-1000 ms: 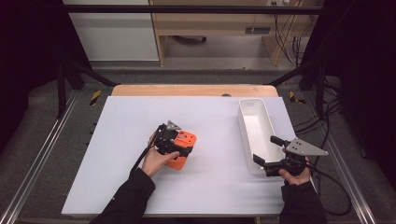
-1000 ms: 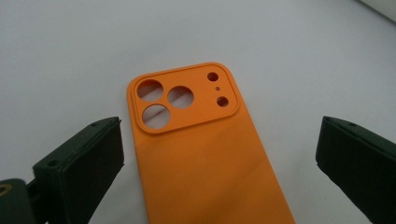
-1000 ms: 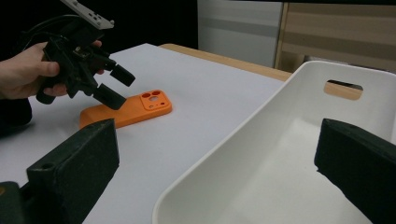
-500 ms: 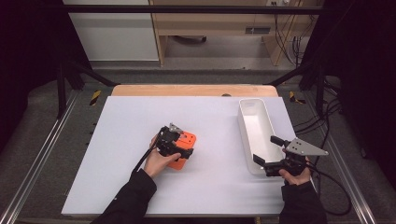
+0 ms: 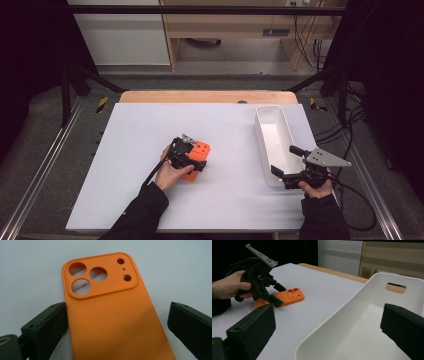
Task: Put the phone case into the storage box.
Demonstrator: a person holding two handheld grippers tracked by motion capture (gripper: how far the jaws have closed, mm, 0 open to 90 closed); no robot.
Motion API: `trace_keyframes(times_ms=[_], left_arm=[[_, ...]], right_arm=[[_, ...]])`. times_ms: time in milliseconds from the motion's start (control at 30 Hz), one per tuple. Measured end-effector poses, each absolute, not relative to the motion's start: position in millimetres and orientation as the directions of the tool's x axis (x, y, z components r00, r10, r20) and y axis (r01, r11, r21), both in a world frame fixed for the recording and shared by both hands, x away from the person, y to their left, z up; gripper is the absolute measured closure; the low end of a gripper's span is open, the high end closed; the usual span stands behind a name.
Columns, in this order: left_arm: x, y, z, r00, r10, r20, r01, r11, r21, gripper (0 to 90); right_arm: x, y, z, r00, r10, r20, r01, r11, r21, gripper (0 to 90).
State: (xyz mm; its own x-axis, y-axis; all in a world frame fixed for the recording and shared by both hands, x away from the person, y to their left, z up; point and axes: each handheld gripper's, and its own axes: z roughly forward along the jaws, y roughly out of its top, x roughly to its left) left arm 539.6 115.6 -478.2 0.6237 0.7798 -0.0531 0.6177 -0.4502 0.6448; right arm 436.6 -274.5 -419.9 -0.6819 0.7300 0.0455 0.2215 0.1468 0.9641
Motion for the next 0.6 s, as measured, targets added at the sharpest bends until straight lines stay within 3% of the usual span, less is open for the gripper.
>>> trace_keyframes(times_ms=[600], left_arm=[[532.9,111.4,-479.3,0.587,0.809,-0.009,0.619,-0.442,0.650,9.9]], right_arm=[[436.5,-274.8,-419.6,-0.680,0.731,0.047,0.222,0.145,0.964,0.4]])
